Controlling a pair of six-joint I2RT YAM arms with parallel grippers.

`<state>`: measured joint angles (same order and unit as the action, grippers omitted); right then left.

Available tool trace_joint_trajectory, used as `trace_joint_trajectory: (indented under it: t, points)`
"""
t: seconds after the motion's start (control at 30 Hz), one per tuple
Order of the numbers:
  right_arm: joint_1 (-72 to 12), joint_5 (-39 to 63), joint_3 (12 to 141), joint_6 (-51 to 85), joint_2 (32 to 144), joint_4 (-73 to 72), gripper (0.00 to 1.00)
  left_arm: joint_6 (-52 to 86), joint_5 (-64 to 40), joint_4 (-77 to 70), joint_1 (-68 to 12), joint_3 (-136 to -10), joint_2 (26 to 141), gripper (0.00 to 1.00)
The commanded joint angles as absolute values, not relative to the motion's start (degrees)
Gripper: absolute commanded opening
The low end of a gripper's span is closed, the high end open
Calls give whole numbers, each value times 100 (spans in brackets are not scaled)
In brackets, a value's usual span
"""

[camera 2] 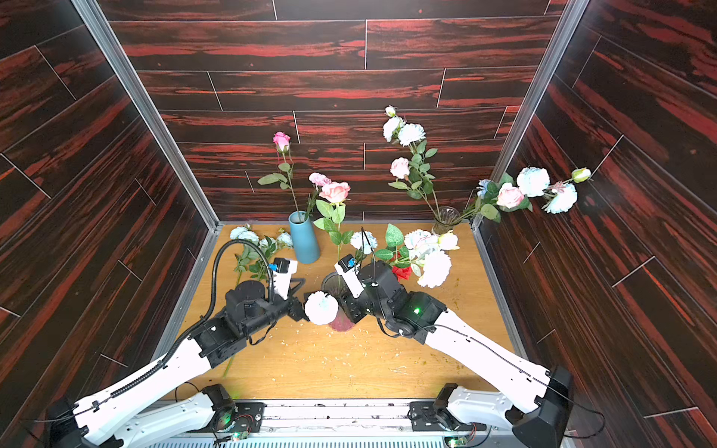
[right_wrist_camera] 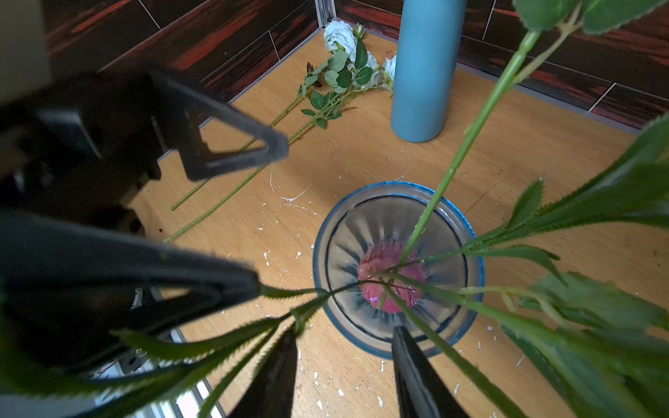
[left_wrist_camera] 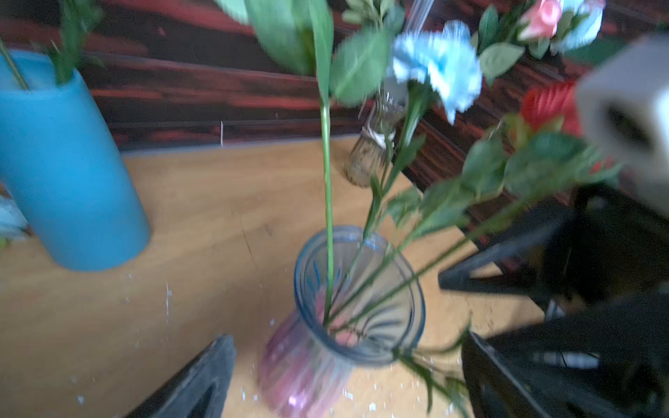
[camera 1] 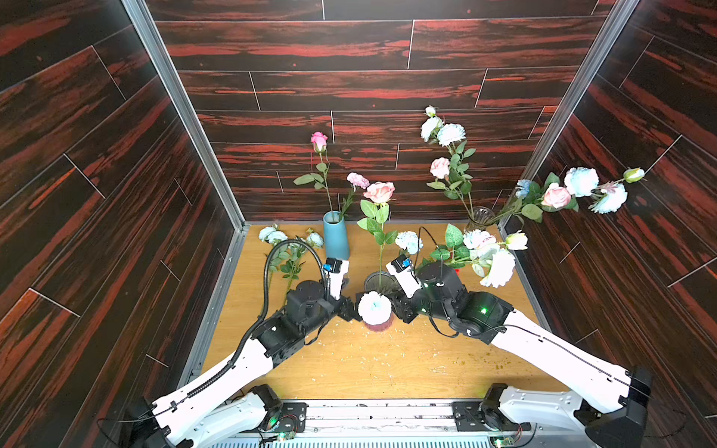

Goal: Pick out blue flowers from the vase
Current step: Adjust the flower in the vase.

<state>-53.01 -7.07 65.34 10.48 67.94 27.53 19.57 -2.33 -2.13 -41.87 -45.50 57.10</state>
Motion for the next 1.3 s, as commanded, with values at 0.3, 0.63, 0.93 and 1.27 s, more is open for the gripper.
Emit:
trace_joint_trajectory:
  t: [0.3,0.63,0.93,1.27]
  points:
    - [-5295,-770,6539,1007,6819,2978,47,1740,384,49,-4196,-4884,6047,99]
    - [-5440,-31,6434,798,6854,3426,52,1792,1355,326,-4192,-4048,4563,99]
    - [-5488,-182,6881,806,7460,2718,53,1761,1216,334,-4185,-3902,4557,99]
    - [-5212,-590,7726,833,8139,2461,52,1681,1029,170,-4184,-3760,4552,99]
